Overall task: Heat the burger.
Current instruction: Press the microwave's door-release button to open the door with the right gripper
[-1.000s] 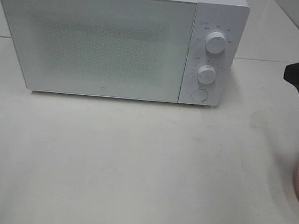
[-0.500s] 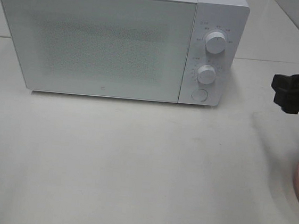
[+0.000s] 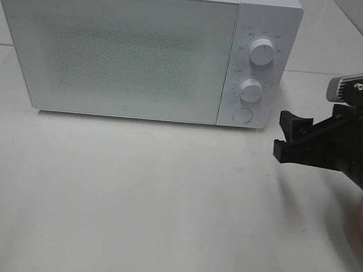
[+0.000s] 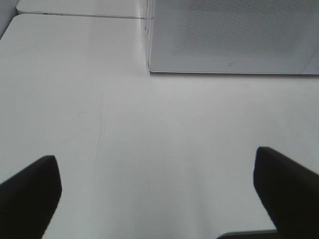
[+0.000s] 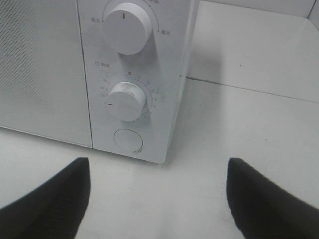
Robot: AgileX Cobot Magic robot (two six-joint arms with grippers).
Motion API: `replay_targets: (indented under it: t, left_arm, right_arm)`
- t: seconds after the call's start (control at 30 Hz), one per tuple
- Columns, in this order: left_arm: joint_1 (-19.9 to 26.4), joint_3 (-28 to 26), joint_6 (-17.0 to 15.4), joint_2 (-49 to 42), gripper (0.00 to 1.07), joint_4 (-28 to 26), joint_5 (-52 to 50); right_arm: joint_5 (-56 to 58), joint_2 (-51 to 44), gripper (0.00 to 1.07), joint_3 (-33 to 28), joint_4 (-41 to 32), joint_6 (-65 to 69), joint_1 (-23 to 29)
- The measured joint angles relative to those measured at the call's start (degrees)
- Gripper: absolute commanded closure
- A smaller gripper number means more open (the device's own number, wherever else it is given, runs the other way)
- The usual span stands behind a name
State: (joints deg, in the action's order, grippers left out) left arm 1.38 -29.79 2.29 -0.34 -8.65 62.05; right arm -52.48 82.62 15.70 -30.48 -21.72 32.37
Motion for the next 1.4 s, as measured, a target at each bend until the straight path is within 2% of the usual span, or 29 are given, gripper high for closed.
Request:
replay_targets:
  t: [0.03,0.1,0.23,0.3,0.53,0.83,1.4]
  left_arm:
    - [0.0,0.0,0.0,0.0,0.08,0.0,0.0]
    - [0.0,0.0,0.0,0.0,0.08,0.0,0.0]
    - [0.0,0.0,0.0,0.0,0.08,0.0,0.0]
    - [0.0,0.0,0.0,0.0,0.08,0.0,0.0]
    - [0.0,0.0,0.0,0.0,0.08,0.0,0.0]
    - [0.0,0.0,0.0,0.0,0.08,0.0,0.0]
    - [0.0,0.0,0.0,0.0,0.08,0.0,0.0]
  right_arm:
    - [0.0,0.0,0.34,0.0,0.0,0.0,0.0]
    - [-4.53,2.06,0.34,0.0,-5.39,-1.66,4.47]
    - [-8.19,3.78,0.34,0.06,-10.49,-2.35,8.48]
    - [-11.46,5.56,0.34,0.06,-15.7,-2.35,12.03]
    - [-14.61,9.11,0.34,2.35,-24.06,-2.41,17.48]
    - [-14.9,14.84,0.34,8.14,-25.5,-2.41,18.22]
    - [-14.84,20.57,0.34,12.83,-25.5,-2.35,18.22]
